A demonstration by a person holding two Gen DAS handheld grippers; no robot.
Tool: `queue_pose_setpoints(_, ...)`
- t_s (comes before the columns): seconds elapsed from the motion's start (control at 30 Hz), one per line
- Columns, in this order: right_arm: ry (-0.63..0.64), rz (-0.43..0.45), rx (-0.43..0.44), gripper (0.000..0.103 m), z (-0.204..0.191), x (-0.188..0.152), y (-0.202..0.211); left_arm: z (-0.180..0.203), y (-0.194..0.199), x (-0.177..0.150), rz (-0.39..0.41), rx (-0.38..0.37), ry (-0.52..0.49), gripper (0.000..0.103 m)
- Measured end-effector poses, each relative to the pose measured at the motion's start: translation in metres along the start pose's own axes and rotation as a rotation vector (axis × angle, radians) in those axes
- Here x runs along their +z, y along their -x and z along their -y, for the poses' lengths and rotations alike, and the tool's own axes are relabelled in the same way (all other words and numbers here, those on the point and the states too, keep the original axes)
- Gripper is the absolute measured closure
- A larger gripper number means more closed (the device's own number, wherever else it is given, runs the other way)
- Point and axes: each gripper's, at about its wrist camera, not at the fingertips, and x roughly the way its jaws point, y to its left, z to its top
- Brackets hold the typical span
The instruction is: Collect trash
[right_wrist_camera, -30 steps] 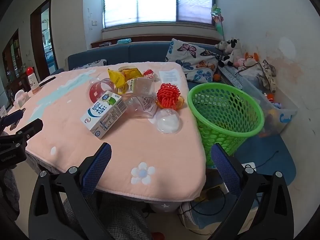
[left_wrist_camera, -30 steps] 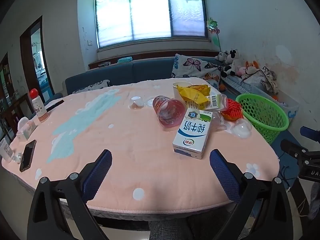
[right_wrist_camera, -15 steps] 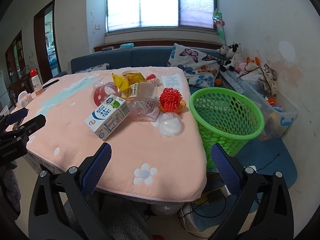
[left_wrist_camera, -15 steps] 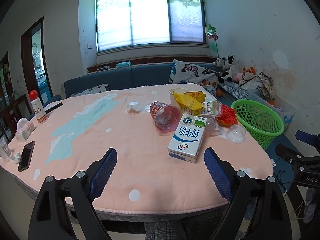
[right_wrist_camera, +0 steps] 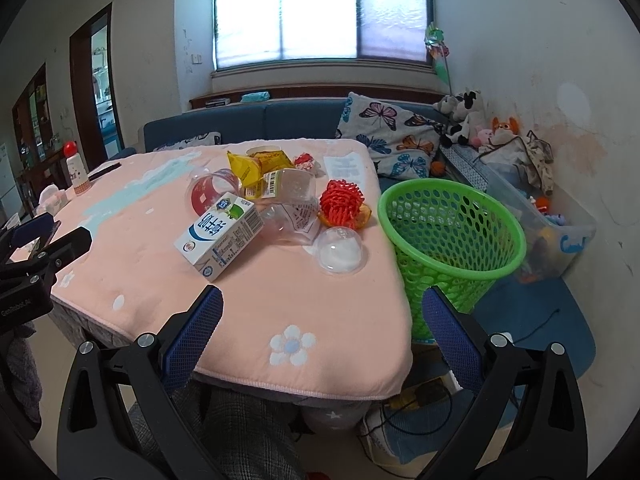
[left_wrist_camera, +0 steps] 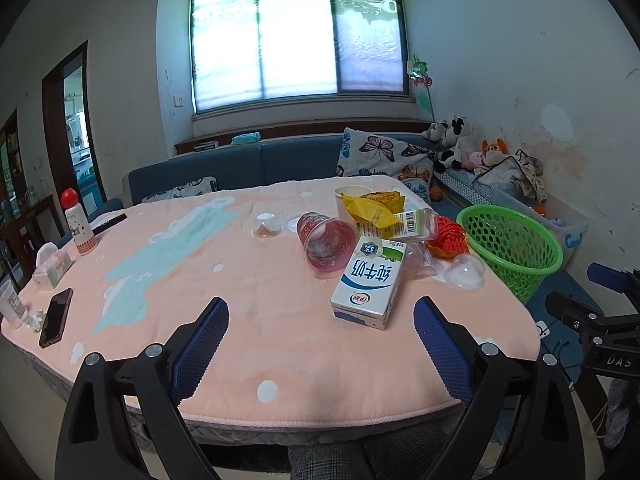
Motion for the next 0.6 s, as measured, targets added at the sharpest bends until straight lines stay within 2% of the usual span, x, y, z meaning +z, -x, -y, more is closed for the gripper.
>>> queue_pose_setpoints(0.6, -0.010, 0.025, 0.000, 0.005, -0.0003, 0.0020, 0.0067, 0.0021, 0.0041, 0.0019, 0.011, -0.006, -0.003, 0.012)
